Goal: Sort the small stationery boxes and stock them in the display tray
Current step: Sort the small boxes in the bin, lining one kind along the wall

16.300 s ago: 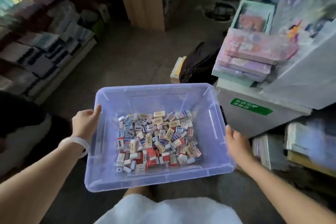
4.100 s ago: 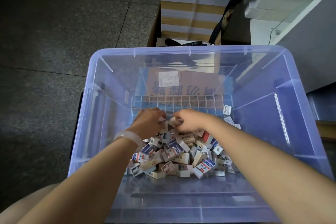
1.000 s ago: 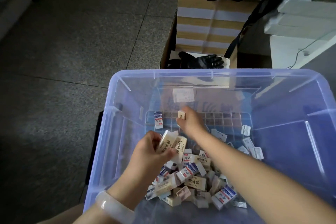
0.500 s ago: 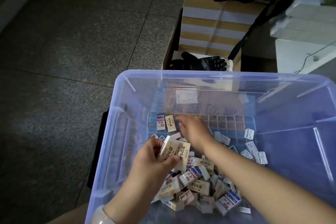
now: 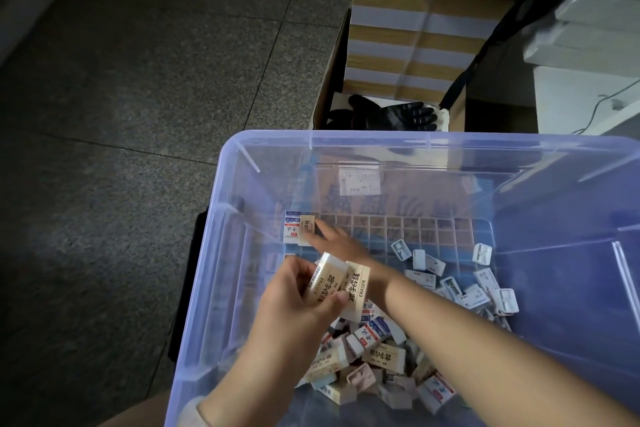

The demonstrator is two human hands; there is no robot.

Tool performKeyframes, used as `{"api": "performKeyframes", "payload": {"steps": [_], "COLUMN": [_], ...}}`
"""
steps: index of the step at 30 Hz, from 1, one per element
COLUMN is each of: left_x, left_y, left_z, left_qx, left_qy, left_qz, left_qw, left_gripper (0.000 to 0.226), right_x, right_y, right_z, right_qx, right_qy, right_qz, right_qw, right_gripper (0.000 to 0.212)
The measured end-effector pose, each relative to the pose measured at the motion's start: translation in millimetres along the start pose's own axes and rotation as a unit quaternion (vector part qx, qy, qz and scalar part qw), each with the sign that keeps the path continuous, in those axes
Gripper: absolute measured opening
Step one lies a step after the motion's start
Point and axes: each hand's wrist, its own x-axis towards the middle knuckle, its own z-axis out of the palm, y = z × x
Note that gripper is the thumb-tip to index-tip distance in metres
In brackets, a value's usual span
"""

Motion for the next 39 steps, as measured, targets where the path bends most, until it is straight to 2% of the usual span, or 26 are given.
{"api": "performKeyframes", "payload": {"steps": [4, 6, 8, 10, 12, 14, 16, 17, 18, 19, 20, 21, 23, 26, 29, 31, 33, 35, 37, 39], "left_x": [-0.9, -0.1, 0.0, -0.3, -0.1, 1.6, 4.0, 5.7, 7.5, 9.5, 11.5, 13.8, 18.1, 23.5, 40.1, 56.9, 74.4, 89.2, 101.4, 112.2], "left_y": [-1.5, -1.7, -1.2, -0.3, 0.4, 0.2, 0.2, 0.2, 0.6, 1.1, 2.5, 4.1, 9.8, 19.4, 14.7, 4.6, -3.6, -9.2, -12.7, -18.4], "left_z": [-0.2, -0.3, -0.4, 0.3, 0.7, 0.7, 0.3, 0.3, 0.8, 2.0, 4.3, 7.1, 14.6, 22.5, 19.4, 18.8, 23.5, 30.8, 37.1, 41.5], "left_qx": [0.003, 0.002, 0.004, 0.001, -0.007, -0.017, -0.036, -0.043, -0.047, -0.052, -0.062, -0.072, -0.088, -0.135, -0.14, -0.133, -0.049, 0.118, 0.324, 0.44], "left_qy": [0.003, 0.005, 0.004, 0.002, 0.009, 0.025, 0.043, 0.052, 0.06, 0.066, 0.069, 0.07, 0.06, 0.013, 0.021, 0.046, 0.101, 0.143, 0.132, 0.106], "left_qz": [0.013, 0.015, 0.016, 0.013, 0.006, -0.002, -0.012, -0.016, -0.017, -0.016, -0.013, -0.01, -0.011, -0.022, -0.036, -0.069, -0.089, -0.05, 0.037, 0.093], "left_qw": [1.0, 1.0, 1.0, 1.0, 1.0, 1.0, 0.998, 0.998, 0.997, 0.996, 0.996, 0.995, 0.994, 0.991, 0.989, 0.988, 0.99, 0.982, 0.936, 0.887], "left_gripper": [0.022, 0.022, 0.022, 0.021, 0.021, 0.02, 0.019, 0.019, 0.02, 0.021, 0.022, 0.023, 0.024, 0.017, 0.015, 0.024, 0.03, 0.03, 0.029, 0.028], "right_x": [-5.7, -6.8, -2.5, 0.8, -0.3, -8.8, -25.6, -38.5, -52.1, -66.8, -79.8, -92.0, -104.7, -109.4, -102.8, -90.1, -74.7, -55.1, -31.8, -12.2], "right_y": [-0.6, 3.7, 8.6, 8.5, 8.0, 7.6, 6.0, 3.6, 2.6, 1.7, 2.5, 2.5, 4.4, 11.2, 29.0, 42.6, 46.6, 45.7, 43.0, 41.2], "right_z": [-3.1, -0.7, 3.1, 1.4, -3.3, -13.1, -29.3, -39.0, -47.9, -56.8, -62.5, -66.1, -66.7, -68.5, -71.7, -68.0, -60.2, -48.9, -34.6, -22.4], "right_qx": [-0.077, -0.222, -0.308, -0.338, -0.325, -0.25, -0.063, 0.063, 0.203, 0.326, 0.404, 0.429, 0.405, 0.372, 0.362, 0.35, 0.328, 0.318, 0.302, 0.289], "right_qy": [0.056, 0.042, 0.04, 0.048, 0.026, 0.009, 0.041, 0.043, 0.022, -0.01, -0.044, -0.066, -0.052, 0.051, 0.154, 0.214, 0.249, 0.249, 0.231, 0.24], "right_qz": [-0.052, -0.084, -0.107, -0.111, -0.113, -0.094, -0.058, -0.042, -0.031, -0.026, -0.029, -0.042, -0.056, -0.025, 0.031, 0.086, 0.125, 0.144, 0.154, 0.18], "right_qw": [0.994, 0.97, 0.944, 0.933, 0.939, 0.964, 0.995, 0.996, 0.978, 0.945, 0.913, 0.9, 0.911, 0.927, 0.919, 0.908, 0.903, 0.904, 0.912, 0.909], "right_gripper": [0.046, 0.049, 0.058, 0.062, 0.063, 0.059, 0.049, 0.041, 0.036, 0.037, 0.039, 0.035, 0.026, 0.031, 0.026, 0.019, 0.018, 0.024, 0.026, 0.023]}}
